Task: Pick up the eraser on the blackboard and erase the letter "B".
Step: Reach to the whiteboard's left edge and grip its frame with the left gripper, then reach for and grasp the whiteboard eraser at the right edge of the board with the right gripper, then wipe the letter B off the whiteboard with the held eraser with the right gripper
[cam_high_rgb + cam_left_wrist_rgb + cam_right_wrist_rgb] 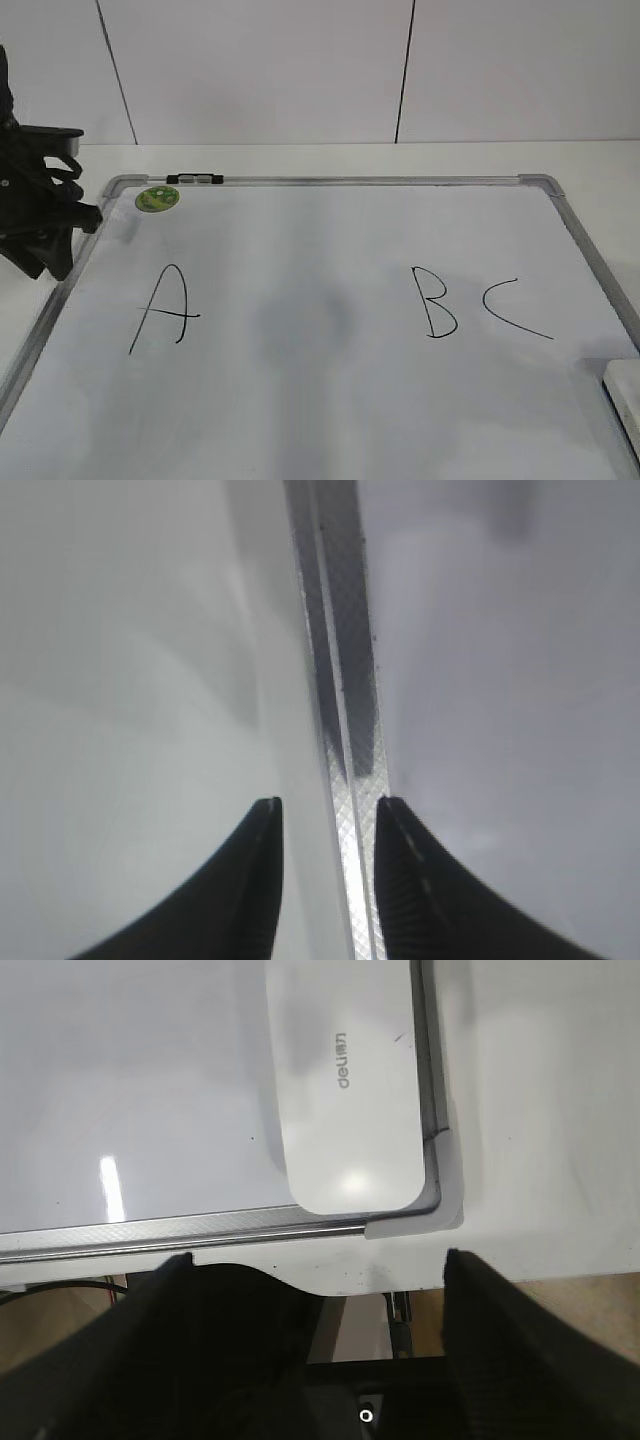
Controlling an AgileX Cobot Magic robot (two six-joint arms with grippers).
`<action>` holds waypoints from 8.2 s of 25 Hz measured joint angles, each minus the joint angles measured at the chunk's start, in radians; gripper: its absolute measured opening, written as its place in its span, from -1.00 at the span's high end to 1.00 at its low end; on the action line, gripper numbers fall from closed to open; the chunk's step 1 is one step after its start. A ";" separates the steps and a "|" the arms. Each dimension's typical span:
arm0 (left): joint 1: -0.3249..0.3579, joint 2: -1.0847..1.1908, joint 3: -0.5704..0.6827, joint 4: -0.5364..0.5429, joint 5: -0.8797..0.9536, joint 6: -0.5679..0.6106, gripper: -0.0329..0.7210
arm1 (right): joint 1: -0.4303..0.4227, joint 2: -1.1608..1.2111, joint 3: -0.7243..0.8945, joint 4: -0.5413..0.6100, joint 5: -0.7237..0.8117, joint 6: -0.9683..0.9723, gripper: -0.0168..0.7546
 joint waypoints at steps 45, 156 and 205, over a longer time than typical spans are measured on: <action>0.004 0.069 -0.022 -0.026 0.014 -0.028 0.86 | 0.000 0.378 -0.006 -0.003 -0.172 0.000 -0.75; 0.004 0.069 -0.024 -0.027 0.021 -0.028 0.86 | 0.431 1.298 -0.872 -0.066 -0.015 0.140 -0.42; 0.004 0.071 -0.024 -0.023 0.019 -0.029 0.86 | 0.400 1.592 -1.395 -0.086 0.024 0.082 -0.42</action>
